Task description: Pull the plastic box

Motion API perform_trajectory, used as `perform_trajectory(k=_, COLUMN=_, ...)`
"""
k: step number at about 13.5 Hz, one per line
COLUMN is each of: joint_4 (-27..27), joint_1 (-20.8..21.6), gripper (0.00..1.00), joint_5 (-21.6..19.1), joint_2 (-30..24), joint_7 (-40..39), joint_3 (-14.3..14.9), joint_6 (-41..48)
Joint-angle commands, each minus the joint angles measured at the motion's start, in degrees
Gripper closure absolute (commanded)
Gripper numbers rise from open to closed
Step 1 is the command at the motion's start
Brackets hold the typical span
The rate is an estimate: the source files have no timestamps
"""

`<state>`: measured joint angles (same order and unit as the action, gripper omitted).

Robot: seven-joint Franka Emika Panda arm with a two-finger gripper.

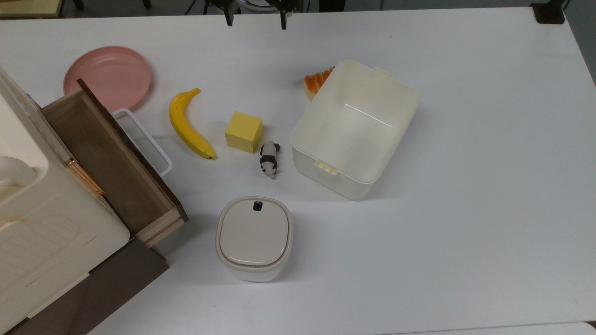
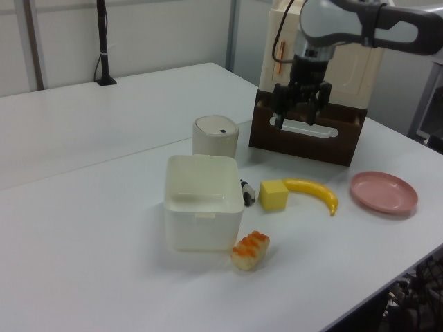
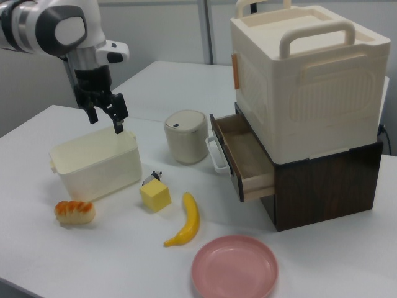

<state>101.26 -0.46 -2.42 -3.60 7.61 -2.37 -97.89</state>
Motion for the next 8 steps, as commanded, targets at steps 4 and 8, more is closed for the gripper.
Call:
perform_trajectory(k=4, joint_4=0.26, joint_1=1.86, gripper=0.00, joint_5=-1.10, joint_2=1.23, joint_7=0.39, joint_3=1.05, joint_6=-2.74)
perform_trajectory(k=8, joint_4=0.34, joint_1=1.78, gripper=0.00, joint_5=-1.10, joint_2=1.06, joint_7=-1.02, joint_3=1.14, joint_6=-4.58)
